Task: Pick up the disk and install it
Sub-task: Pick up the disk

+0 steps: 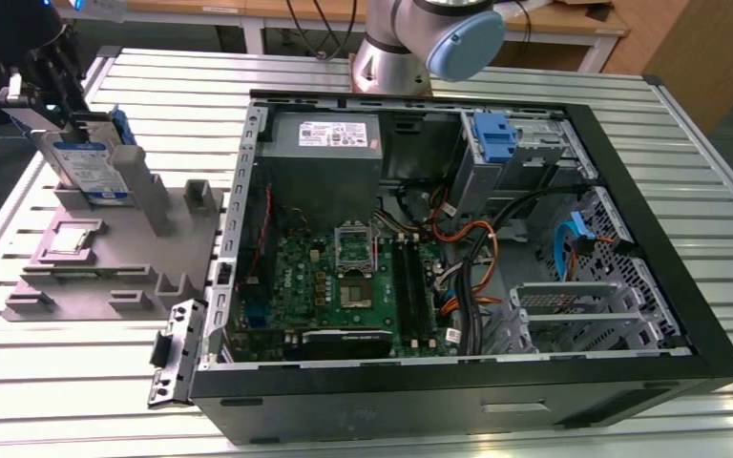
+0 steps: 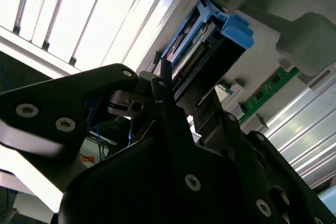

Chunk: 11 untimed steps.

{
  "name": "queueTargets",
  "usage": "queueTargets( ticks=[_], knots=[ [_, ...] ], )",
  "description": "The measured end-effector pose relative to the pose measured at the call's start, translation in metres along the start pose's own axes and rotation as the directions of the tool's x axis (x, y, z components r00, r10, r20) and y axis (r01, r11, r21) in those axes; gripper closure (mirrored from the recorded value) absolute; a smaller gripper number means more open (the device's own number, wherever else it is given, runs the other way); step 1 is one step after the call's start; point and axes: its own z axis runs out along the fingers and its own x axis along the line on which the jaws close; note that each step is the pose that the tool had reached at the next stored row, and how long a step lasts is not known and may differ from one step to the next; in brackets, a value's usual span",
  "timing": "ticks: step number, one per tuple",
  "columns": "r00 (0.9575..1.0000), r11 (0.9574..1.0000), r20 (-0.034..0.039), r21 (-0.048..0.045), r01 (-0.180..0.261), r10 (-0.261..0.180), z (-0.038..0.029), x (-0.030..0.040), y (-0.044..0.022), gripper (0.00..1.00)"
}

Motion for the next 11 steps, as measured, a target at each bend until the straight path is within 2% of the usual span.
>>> queueTargets(
  ticks=[11],
  knots=[
    [1.0000, 1.0000, 0.0000, 0.0000, -0.001, 0.001, 0.0000, 0.0000, 0.0000, 0.58]
  ],
)
